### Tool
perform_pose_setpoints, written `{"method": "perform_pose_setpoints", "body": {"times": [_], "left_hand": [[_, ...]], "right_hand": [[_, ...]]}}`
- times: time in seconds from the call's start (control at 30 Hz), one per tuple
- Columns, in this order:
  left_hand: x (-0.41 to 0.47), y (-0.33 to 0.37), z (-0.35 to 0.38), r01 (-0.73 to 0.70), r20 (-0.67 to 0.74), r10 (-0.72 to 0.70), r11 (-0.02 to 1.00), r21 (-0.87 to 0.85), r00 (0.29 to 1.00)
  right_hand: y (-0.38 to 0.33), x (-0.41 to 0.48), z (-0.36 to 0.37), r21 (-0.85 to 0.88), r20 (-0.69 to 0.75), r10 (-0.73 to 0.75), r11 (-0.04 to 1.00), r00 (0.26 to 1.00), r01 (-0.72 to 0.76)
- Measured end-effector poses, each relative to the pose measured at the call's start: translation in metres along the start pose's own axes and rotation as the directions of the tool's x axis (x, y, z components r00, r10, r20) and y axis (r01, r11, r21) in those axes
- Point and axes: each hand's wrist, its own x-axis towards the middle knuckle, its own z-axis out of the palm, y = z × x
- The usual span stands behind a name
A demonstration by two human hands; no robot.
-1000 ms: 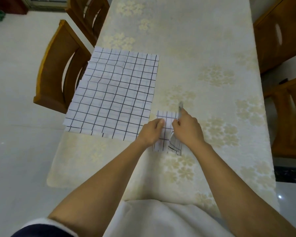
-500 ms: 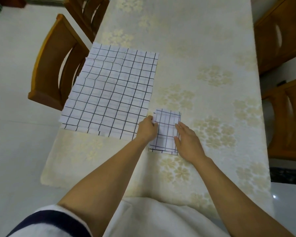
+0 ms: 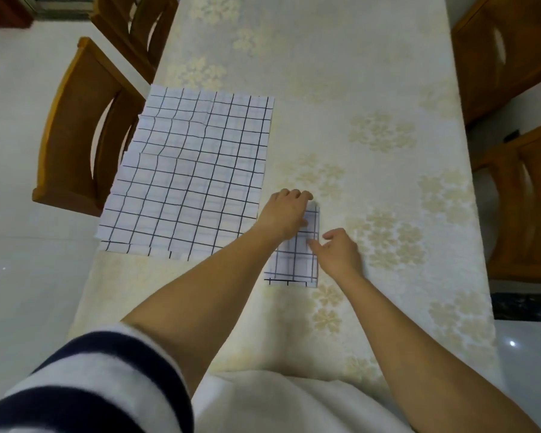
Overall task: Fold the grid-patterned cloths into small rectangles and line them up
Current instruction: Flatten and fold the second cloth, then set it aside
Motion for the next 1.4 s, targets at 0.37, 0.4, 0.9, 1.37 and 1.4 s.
{"method": "perform_pose_setpoints", "body": {"times": [0.37,0.4,0.9,1.37,1.4], "left_hand": [[0.019,-0.002,-0.015,-0.005,0.2,0.041,0.984,-0.176,0.979],[0.017,-0.005,-0.019,0.005,0.194,0.049,0.964,-0.267,0.98],[-0.048,-0.021,0.018,0.351,0.102,-0.372,0.702,-0.62,0.923],[-0.074,0.037,0.072,-0.01,-0.135,-0.024,0.969,-0.245,0.991],[-0.074,0.038,0.082,-0.007,-0.1,-0.01,0.985,-0.172,0.995]], "right_hand": [[0.006,0.01,-0.017,0.063,0.081,-0.106,0.993,0.991,0.101],[0.009,0.011,-0.021,0.107,0.064,-0.125,0.987,0.99,0.118],[0.037,0.031,-0.061,0.249,-0.095,-0.066,0.964,0.993,0.088],[0.017,-0.011,0.009,-0.509,0.018,-0.573,0.7,0.819,0.501],[0.018,-0.012,0.015,-0.537,0.069,-0.552,0.681,0.831,0.497]]}}
